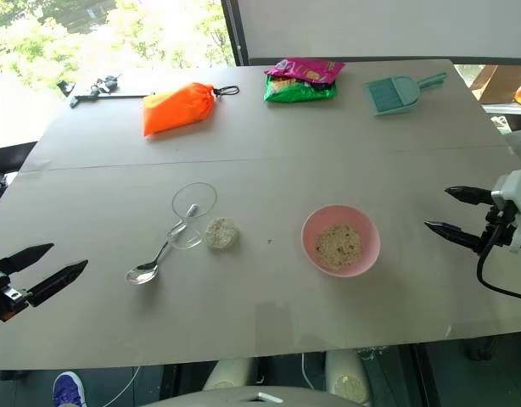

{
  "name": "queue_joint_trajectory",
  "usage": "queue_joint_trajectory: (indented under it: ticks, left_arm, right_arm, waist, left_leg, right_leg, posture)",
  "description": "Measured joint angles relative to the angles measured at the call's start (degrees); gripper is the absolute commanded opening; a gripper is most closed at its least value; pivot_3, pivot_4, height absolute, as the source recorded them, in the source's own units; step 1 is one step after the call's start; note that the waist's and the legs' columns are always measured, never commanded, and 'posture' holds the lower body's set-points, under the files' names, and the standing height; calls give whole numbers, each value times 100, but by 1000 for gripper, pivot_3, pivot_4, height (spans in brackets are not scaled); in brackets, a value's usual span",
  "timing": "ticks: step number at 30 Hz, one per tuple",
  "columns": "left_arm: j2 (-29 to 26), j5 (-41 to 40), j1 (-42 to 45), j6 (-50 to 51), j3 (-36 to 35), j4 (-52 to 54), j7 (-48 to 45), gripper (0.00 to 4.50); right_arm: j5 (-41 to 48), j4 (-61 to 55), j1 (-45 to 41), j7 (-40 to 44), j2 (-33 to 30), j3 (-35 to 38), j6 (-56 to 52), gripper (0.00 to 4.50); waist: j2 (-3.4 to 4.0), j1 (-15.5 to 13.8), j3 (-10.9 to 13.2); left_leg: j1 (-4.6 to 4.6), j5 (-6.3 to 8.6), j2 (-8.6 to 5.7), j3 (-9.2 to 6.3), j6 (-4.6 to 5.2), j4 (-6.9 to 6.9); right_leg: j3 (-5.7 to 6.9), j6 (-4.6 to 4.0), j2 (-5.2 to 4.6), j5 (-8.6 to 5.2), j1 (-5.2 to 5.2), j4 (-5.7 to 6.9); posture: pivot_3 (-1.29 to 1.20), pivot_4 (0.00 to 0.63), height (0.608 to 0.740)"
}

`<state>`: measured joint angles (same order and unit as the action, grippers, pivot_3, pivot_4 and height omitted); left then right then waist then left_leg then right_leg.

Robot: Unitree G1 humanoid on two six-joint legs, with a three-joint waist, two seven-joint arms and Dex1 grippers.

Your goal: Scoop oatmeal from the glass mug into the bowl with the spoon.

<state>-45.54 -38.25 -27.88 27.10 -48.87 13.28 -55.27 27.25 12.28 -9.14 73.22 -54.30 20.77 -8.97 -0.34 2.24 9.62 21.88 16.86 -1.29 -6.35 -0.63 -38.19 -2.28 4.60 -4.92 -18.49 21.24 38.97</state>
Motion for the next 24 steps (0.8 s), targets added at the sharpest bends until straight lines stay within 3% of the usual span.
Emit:
queue_joint_trajectory:
  ticks: [6,17,24]
  left_arm:
    - [-27,-168,434,211,3,236,211,4477]
    - [-62,-370,602,820,436,1179,541,4477]
    - [-134,-362,746,1477,905,1548,1069,4477]
  right_arm:
    - [-180,0,-56,-651,464,102,558,4500]
    - [1261,-523,-346,900,244,182,-241,4500]
    - [1755,-1310,-517,1135,-14,260,-540,4500]
  waist:
    - [-2,-10,-3]
    - [8,9,3]
    - [9,-7,2]
  left_leg:
    - [0,-1,0,-4,-2,-2]
    - [2,-2,2,4,-5,0]
    - [0,4,1,0,7,-4]
  right_leg:
    - [4,1,0,1,-1,4]
    - [-3,1,-1,1,0,-5]
    - [-1,1,1,1,-2,0]
  posture:
    - [0,150,740]
    - [0,150,740]
    - [0,150,740]
